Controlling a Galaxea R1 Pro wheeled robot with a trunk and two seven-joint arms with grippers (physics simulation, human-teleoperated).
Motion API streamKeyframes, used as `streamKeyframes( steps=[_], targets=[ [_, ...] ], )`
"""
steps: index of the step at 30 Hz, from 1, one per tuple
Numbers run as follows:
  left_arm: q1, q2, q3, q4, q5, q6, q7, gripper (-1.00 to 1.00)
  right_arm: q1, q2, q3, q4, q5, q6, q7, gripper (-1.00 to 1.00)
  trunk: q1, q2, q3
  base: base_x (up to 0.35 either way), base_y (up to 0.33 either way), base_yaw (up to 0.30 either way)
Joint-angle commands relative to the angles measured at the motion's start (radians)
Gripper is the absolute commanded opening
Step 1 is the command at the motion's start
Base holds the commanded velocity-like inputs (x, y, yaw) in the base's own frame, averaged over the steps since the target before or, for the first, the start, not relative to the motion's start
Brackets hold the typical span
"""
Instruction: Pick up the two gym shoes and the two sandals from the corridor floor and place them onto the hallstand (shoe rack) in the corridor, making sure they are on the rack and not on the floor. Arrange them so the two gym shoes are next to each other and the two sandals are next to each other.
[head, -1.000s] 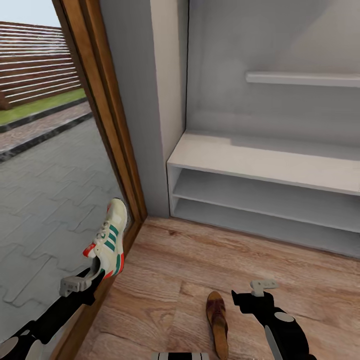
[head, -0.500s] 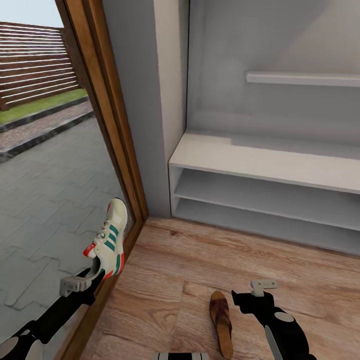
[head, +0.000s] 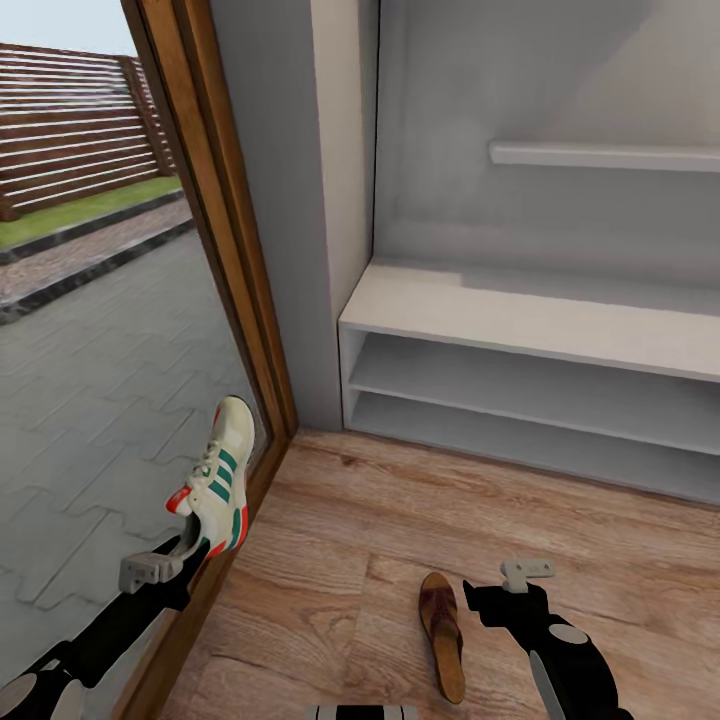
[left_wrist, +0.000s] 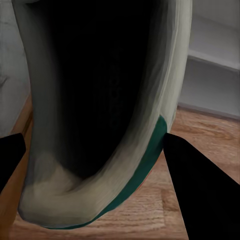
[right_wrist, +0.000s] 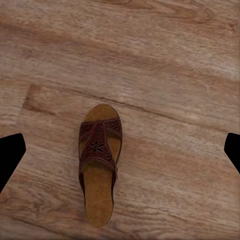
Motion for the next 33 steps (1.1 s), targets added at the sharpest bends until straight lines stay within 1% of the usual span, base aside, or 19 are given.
streamKeyframes(
  steps=[1,21,28,33],
  targets=[
    [0.000,0.000,0.001,0.000,0.010,0.010,-0.006,-1.00,0.000,0.000,0.000,-0.001,0.002,0.005,-0.001,1.00,0.000,0.000,-0.001,-0.010,0.000,0.000],
    [0.000,0.000,0.000,0.001,0.010,0.010,-0.006,-1.00,0.000,0.000,0.001,-0.001,0.003,0.005,0.000,1.00,0.000,0.000,-0.001,-0.001,0.000,0.000],
    [0.000,0.000,-0.003,0.000,0.011,0.010,-0.007,-1.00,0.000,0.000,0.001,-0.001,0.003,0.005,-0.002,1.00,0.000,0.000,0.002,0.000,0.000,-0.158],
    [0.000,0.000,-0.002,0.000,0.012,0.010,-0.007,-1.00,0.000,0.000,0.001,0.000,0.003,0.005,-0.002,1.00,0.000,0.000,0.002,0.000,0.008,-0.054]
  ],
)
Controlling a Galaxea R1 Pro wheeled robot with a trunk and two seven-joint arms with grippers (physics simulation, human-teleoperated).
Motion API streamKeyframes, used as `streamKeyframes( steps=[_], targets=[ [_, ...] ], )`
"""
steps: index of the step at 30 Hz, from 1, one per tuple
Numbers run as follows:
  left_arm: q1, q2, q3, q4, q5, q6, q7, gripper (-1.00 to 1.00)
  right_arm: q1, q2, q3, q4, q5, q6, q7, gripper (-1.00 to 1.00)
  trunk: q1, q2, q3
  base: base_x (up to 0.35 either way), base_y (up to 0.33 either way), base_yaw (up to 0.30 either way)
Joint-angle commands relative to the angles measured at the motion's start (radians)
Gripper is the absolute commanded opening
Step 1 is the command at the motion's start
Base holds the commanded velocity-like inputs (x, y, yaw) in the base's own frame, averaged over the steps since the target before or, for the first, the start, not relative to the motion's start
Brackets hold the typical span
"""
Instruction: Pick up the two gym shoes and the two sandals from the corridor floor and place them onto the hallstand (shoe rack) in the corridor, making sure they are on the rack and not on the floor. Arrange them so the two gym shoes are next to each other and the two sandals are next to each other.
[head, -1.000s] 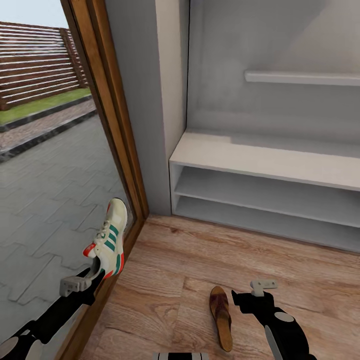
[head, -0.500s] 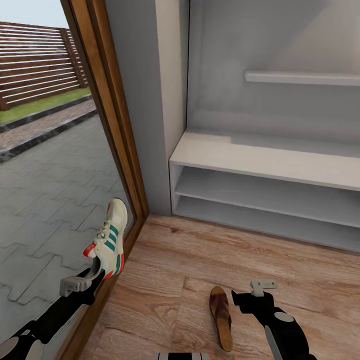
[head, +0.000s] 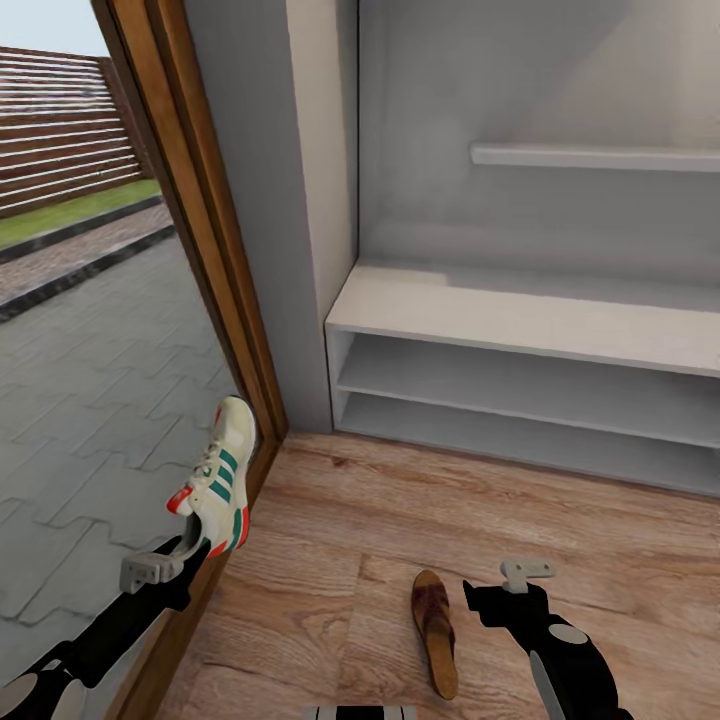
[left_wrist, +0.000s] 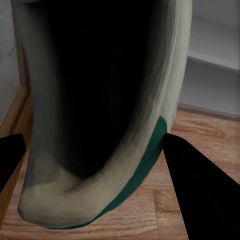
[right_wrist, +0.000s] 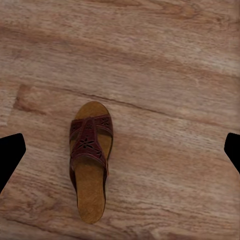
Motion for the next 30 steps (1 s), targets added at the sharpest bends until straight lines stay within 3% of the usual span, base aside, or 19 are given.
streamKeyframes(
  steps=[1,30],
  targets=[
    [0.000,0.000,0.001,0.000,0.010,0.010,-0.006,-1.00,0.000,0.000,0.000,-0.001,0.002,0.005,-0.001,1.00,0.000,0.000,-0.001,0.000,0.054,-0.013],
    [0.000,-0.003,0.005,0.001,0.005,0.010,0.002,-1.00,0.000,0.000,0.001,-0.002,0.000,0.005,0.001,1.00,0.000,0.000,-0.001,0.000,0.050,-0.001]
  ],
)
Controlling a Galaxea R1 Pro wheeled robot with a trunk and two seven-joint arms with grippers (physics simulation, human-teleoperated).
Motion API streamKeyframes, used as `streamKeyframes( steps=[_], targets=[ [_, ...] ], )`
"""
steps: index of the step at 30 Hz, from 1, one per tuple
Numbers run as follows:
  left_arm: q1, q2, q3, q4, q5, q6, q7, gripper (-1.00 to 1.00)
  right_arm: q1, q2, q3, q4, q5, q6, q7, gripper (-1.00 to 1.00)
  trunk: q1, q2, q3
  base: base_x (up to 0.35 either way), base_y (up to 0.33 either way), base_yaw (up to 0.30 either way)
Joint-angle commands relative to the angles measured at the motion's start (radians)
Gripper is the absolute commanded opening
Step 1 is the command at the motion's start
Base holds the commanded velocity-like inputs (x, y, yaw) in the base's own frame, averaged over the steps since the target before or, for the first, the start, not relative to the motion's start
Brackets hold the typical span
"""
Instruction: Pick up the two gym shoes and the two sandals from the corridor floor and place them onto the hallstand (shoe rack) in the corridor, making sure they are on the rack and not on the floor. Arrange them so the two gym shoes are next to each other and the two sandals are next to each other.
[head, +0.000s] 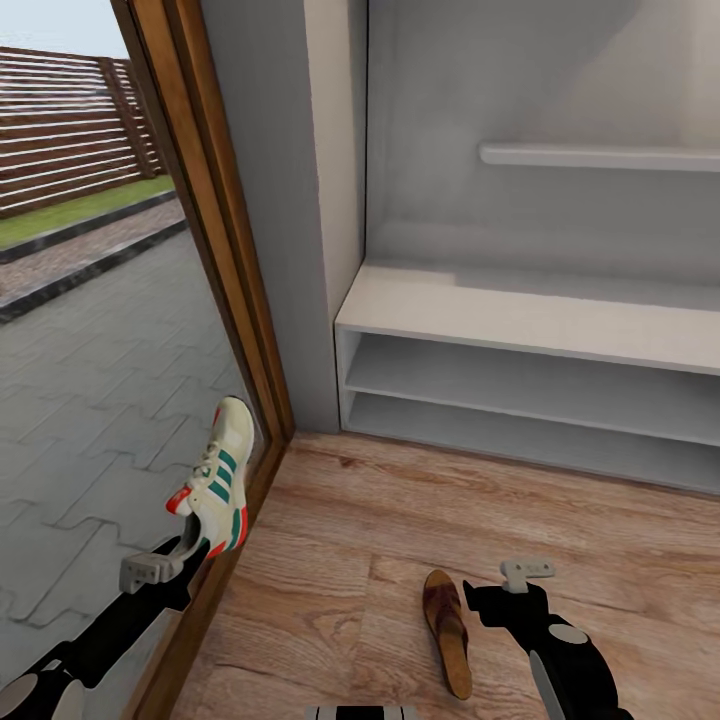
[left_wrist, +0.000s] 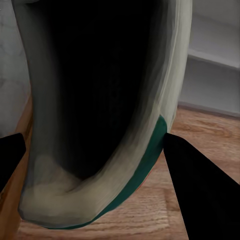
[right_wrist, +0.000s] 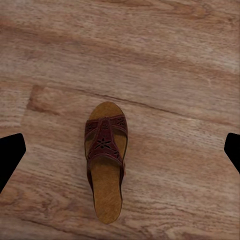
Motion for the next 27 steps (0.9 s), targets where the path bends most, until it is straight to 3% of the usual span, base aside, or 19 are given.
streamKeyframes(
  steps=[1,27],
  targets=[
    [0.000,0.000,0.001,0.000,0.010,0.010,-0.006,-1.00,0.000,0.000,0.001,-0.001,0.002,0.005,-0.001,1.00,0.000,0.000,-0.001,0.000,0.006,0.000],
    [0.000,-0.001,-0.005,-0.003,0.018,-0.004,-0.014,-1.00,0.000,0.000,0.000,-0.002,0.004,0.005,0.000,1.00,0.000,0.000,-0.001,0.000,0.000,0.000]
  ],
)
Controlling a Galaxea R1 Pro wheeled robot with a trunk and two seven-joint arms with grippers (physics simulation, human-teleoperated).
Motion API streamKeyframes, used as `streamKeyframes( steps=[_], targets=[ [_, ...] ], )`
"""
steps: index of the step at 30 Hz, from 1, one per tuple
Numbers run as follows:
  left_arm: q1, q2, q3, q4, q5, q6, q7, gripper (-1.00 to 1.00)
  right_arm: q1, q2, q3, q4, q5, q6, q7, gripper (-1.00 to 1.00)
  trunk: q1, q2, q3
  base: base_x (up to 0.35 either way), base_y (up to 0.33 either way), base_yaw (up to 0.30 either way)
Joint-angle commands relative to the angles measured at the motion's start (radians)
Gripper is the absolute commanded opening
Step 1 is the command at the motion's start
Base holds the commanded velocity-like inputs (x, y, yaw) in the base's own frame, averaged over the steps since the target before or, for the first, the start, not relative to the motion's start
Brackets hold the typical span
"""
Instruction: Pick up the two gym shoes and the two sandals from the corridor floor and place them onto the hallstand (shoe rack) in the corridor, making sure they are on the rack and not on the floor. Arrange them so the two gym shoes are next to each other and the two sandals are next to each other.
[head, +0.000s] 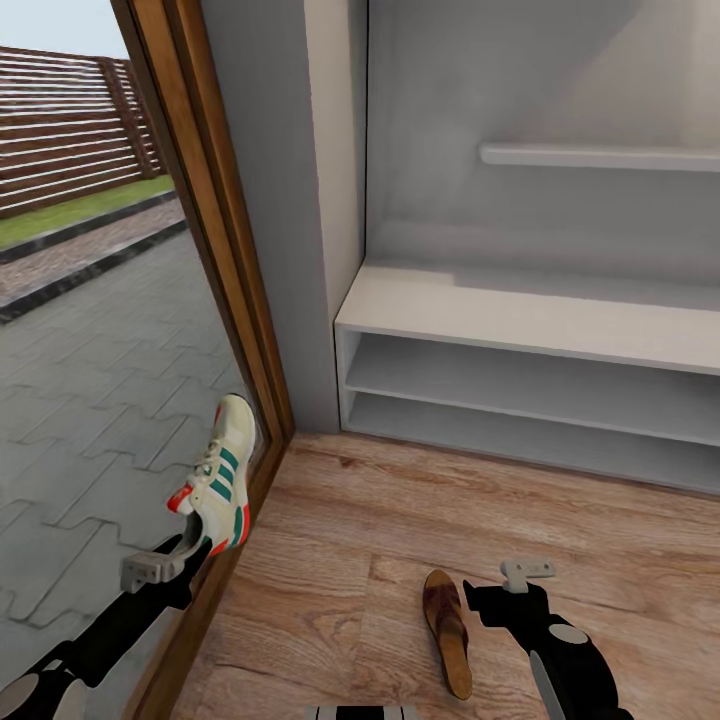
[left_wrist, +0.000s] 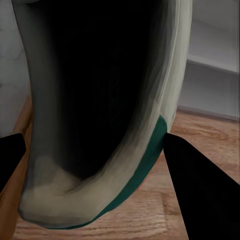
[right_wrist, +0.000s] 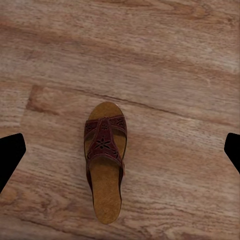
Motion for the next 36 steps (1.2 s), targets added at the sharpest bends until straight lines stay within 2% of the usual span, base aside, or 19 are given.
streamKeyframes(
  steps=[1,6,12,16,21,26,36],
  targets=[
    [0.000,0.000,0.000,0.000,0.010,0.010,-0.006,-1.00,0.000,0.000,0.001,-0.001,0.002,0.005,-0.001,1.00,0.000,0.000,-0.001,0.000,0.000,0.000],
    [0.000,-0.002,-0.007,0.003,0.006,0.009,-0.006,-1.00,0.000,-0.001,0.000,-0.001,0.001,0.005,-0.001,1.00,0.000,0.000,-0.001,0.000,0.000,0.000],
    [0.000,0.000,-0.037,0.001,0.006,0.009,-0.007,-1.00,0.000,-0.001,0.000,-0.002,0.003,0.005,-0.001,1.00,0.000,0.000,-0.001,0.000,0.000,0.000],
    [-0.003,0.001,-0.042,-0.002,0.006,0.010,-0.005,-1.00,0.000,-0.001,0.000,-0.001,0.005,0.005,-0.001,1.00,0.000,0.000,-0.001,0.000,0.000,0.000],
    [-0.032,0.001,-0.049,-0.003,0.006,0.011,-0.005,-1.00,0.000,0.000,0.000,0.000,0.004,0.005,-0.001,1.00,0.000,0.000,-0.001,0.000,0.000,0.000],
    [-0.049,0.001,-0.110,-0.003,0.006,0.011,-0.005,-1.00,0.000,0.000,0.001,-0.001,0.004,0.005,-0.001,1.00,0.000,0.000,-0.001,0.000,0.000,0.000],
    [-0.051,0.002,-0.135,-0.006,0.006,0.016,-0.007,-1.00,0.000,0.000,0.000,-0.001,0.004,0.005,-0.001,1.00,0.000,0.000,-0.001,0.000,0.000,0.000]
  ],
)
